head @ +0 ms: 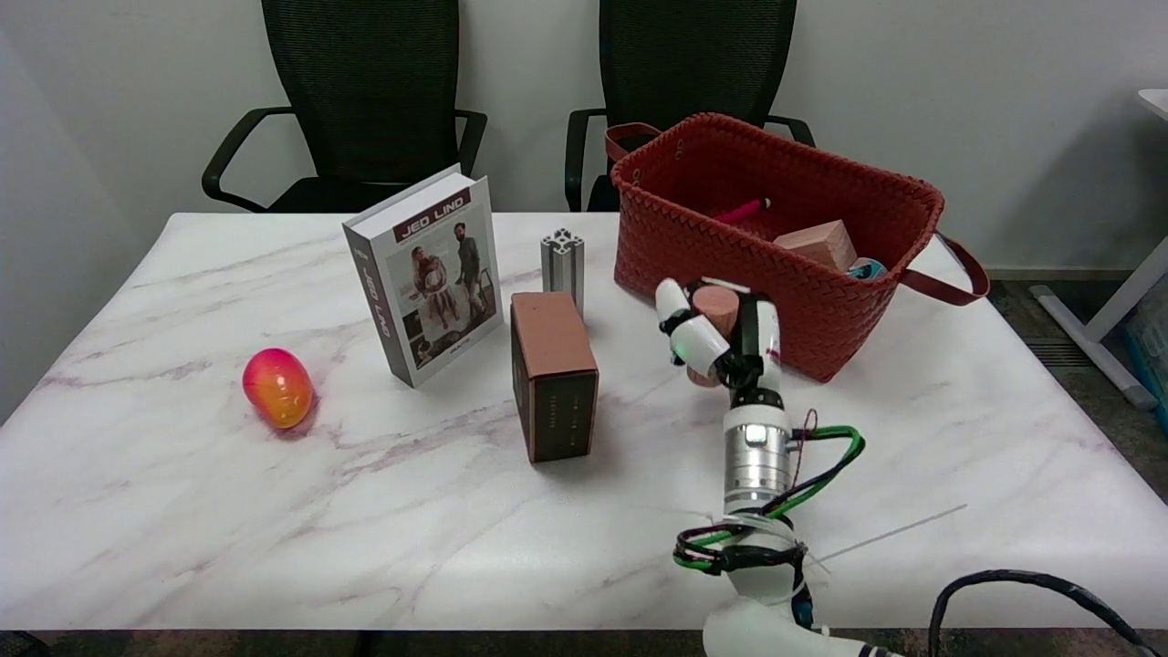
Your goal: Pick up the wooden cylinder.
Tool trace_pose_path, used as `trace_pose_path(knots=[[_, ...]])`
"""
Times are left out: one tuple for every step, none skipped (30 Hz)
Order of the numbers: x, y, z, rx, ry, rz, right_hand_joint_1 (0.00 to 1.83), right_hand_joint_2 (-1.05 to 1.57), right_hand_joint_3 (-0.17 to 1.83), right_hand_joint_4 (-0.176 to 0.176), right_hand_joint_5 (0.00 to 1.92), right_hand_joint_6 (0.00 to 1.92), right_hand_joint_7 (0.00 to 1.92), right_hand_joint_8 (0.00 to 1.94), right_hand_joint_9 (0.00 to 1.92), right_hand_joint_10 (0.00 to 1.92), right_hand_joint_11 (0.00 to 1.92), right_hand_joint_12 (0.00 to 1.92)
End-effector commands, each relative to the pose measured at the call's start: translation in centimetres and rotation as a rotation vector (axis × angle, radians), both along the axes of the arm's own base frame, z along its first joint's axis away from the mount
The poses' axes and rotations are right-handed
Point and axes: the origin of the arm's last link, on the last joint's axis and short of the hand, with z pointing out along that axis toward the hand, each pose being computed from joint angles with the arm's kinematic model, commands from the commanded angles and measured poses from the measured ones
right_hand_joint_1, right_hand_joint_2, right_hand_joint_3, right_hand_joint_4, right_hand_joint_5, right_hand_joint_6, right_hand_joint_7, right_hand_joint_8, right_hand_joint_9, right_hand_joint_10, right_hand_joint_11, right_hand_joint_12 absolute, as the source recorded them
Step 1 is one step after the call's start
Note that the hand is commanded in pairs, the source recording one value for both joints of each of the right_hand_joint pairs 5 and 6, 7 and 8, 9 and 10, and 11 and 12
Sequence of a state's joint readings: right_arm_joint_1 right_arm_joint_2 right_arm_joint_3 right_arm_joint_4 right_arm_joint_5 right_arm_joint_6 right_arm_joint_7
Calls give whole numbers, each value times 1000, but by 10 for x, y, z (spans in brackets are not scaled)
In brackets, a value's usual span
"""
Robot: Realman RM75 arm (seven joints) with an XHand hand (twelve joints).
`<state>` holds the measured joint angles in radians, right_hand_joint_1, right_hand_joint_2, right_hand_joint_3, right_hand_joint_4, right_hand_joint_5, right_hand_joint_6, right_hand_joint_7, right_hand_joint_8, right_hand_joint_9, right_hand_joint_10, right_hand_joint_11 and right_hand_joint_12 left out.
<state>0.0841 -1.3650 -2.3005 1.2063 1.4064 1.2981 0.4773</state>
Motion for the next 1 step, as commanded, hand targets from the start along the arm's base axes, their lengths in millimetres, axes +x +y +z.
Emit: trace_pose_path(knots=[[102, -17, 6, -54, 218, 248, 889, 1250, 572, 0, 1920, 1920, 1874, 1874, 1867, 1867, 1905, 1905]])
